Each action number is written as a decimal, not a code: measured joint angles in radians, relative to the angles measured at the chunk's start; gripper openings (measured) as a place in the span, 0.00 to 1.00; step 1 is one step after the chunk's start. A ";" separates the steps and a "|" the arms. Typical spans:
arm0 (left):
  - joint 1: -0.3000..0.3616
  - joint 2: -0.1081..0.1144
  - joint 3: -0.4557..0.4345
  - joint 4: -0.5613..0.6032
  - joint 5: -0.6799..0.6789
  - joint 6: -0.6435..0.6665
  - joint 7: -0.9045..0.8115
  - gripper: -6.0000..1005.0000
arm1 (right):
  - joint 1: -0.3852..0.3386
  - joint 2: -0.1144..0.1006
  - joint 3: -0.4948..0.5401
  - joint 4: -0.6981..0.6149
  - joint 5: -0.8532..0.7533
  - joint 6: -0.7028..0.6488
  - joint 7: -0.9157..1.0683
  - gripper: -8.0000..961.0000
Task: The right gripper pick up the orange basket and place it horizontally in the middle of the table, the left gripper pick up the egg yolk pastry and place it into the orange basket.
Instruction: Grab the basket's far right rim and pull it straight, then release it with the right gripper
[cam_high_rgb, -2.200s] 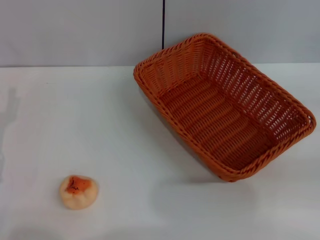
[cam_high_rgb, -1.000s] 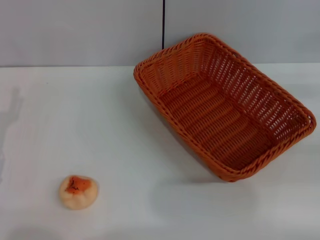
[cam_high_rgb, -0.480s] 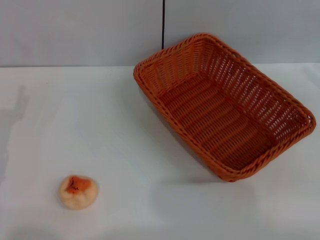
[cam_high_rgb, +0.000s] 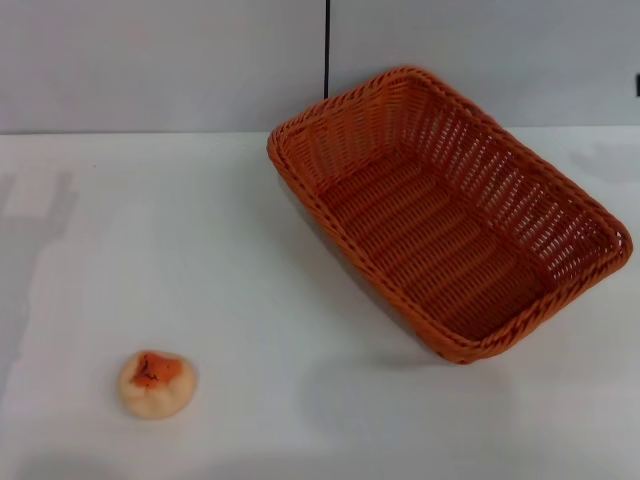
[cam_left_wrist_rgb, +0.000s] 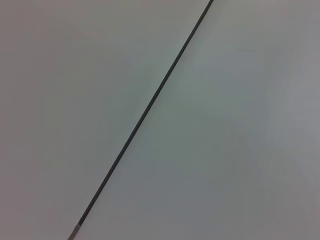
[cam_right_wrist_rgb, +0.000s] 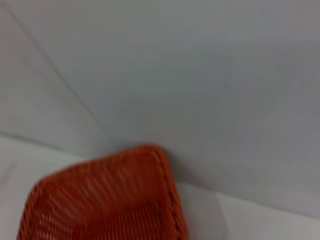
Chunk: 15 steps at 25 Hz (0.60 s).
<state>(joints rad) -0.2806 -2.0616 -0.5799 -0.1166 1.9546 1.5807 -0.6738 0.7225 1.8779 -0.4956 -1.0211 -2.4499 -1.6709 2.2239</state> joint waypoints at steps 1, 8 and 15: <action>0.003 0.000 0.000 0.000 0.003 0.004 -0.002 0.83 | 0.013 -0.002 -0.014 0.011 -0.016 0.003 0.003 0.39; 0.015 0.002 0.000 0.004 0.019 0.017 -0.008 0.82 | 0.067 -0.003 -0.122 0.114 -0.055 0.035 0.022 0.38; 0.017 0.002 0.012 0.012 0.023 0.024 -0.012 0.82 | 0.081 0.007 -0.185 0.191 -0.058 0.094 0.025 0.38</action>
<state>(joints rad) -0.2632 -2.0601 -0.5681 -0.1049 1.9774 1.6047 -0.6855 0.8033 1.8844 -0.6802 -0.8302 -2.5074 -1.5765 2.2487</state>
